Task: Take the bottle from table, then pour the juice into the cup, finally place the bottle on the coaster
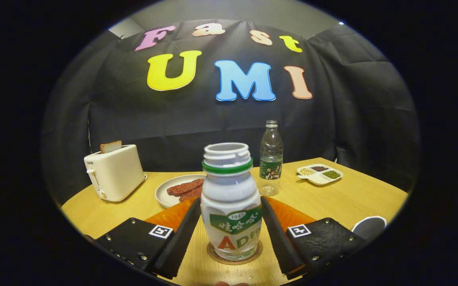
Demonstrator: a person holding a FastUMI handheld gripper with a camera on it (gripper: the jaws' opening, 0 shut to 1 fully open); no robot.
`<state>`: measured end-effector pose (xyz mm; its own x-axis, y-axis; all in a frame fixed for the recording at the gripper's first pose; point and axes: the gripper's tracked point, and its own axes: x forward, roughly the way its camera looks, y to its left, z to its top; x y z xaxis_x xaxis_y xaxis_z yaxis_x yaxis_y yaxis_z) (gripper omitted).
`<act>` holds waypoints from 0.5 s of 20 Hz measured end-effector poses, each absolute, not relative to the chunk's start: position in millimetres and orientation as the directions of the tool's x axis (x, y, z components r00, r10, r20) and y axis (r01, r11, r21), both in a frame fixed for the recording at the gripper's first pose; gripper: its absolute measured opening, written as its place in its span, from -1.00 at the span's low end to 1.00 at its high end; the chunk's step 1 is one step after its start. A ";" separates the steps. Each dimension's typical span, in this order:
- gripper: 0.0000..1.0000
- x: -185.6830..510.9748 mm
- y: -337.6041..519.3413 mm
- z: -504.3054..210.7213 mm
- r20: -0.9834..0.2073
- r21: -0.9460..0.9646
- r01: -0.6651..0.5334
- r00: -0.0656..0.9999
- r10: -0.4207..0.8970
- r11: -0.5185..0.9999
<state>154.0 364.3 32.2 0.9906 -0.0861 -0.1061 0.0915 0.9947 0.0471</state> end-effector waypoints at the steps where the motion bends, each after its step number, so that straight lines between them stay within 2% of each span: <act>1: 0.80 151.0 365.2 40.1 -0.089 0.051 0.087 0.993 -0.083 0.995; 10: 0.79 111.1 358.8 121.5 0.068 0.087 0.064 0.995 -0.070 0.994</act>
